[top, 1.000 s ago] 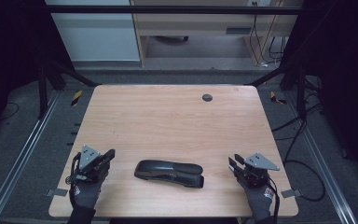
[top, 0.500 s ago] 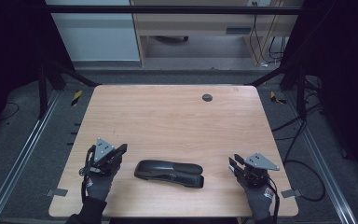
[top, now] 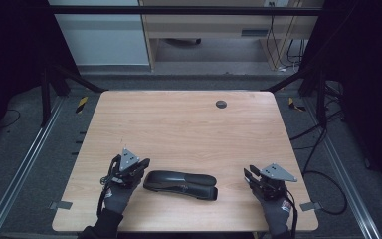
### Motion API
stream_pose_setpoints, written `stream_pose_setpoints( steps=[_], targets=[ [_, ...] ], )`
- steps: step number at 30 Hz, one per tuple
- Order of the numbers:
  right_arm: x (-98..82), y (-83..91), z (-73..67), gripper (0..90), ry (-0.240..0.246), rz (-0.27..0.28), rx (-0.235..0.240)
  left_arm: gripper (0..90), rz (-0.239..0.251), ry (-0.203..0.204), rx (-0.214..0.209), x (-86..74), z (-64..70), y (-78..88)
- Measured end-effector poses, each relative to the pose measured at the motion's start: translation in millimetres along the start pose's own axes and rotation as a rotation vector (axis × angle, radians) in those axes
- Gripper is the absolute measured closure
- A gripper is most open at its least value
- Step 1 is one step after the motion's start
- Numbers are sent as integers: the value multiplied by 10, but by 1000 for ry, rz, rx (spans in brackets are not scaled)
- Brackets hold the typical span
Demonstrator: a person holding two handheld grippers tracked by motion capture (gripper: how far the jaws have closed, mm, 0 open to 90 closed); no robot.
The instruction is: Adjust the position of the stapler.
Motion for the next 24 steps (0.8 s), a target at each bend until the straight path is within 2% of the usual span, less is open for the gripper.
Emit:
stream_pose_setpoints(
  steps=[10,24],
  targets=[
    [-7,-15,-4,705,4,-8,1,896,-40,-23,-34,0,104,-139],
    [-9,-20,-10,705,1,-14,6,897,-62,-32,-56,-8,114,-173]
  ],
)
Point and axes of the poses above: each handheld gripper's, and its own axes: y roughly backward along the jaws, x roughly out of its top, z roughly to its right, the point moved 1 cm from there along -y, roughly forward along the jaws, and after that the axes turned 7 degrees about x, right-handed, at the moved point
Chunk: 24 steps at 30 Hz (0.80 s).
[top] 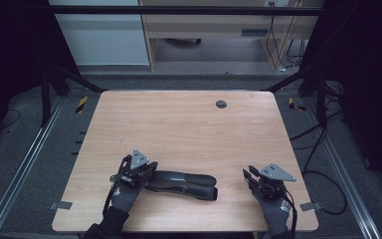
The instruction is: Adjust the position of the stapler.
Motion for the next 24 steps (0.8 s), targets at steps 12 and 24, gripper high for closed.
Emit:
stream_pose_setpoints(
  steps=[12,24],
  targets=[
    [-3,-17,-11,708,3,-6,7,897,-12,-25,4,-29,48,74],
    [-7,-40,-34,711,4,-14,16,897,-5,-29,-3,-118,122,172]
  ],
)
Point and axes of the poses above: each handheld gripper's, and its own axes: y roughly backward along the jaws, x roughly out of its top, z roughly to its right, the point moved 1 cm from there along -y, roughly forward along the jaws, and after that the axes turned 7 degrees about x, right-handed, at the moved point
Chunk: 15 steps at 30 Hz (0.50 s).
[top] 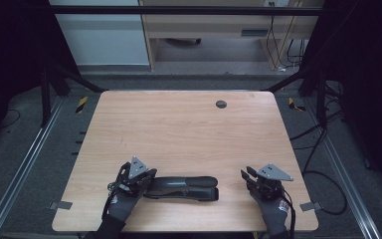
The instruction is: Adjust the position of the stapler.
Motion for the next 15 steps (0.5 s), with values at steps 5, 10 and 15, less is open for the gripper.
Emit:
stream_pose_setpoints(
  steps=[5,10,15],
  targets=[
    [-8,-9,-10,711,3,-1,3,897,4,0,7,-14,22,17],
    [-15,-23,-20,711,6,-7,6,896,13,-24,15,-22,32,24],
    [-19,-15,-23,709,5,-3,9,814,42,-33,43,-7,1,94]
  ],
)
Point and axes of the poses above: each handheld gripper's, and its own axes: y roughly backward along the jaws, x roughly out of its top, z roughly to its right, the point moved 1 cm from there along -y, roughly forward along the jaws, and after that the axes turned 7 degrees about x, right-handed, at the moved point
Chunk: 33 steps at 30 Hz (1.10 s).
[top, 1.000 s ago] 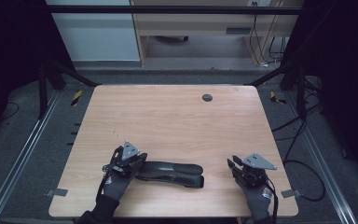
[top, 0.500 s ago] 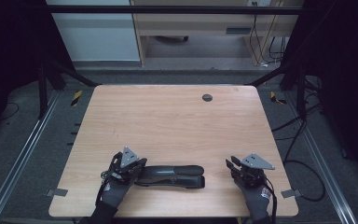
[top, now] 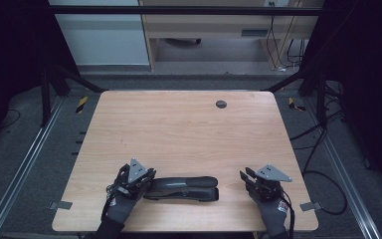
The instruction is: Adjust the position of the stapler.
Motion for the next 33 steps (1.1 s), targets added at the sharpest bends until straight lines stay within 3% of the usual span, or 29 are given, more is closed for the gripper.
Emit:
stream_pose_setpoints(
  steps=[7,18,33],
  targets=[
    [-11,8,5,678,3,3,0,668,58,-12,21,75,-58,174],
    [-6,12,32,624,-9,-4,-8,408,81,-93,27,173,-2,263],
    [-11,47,79,605,-24,-2,-22,262,92,-209,2,311,176,473]
  ],
)
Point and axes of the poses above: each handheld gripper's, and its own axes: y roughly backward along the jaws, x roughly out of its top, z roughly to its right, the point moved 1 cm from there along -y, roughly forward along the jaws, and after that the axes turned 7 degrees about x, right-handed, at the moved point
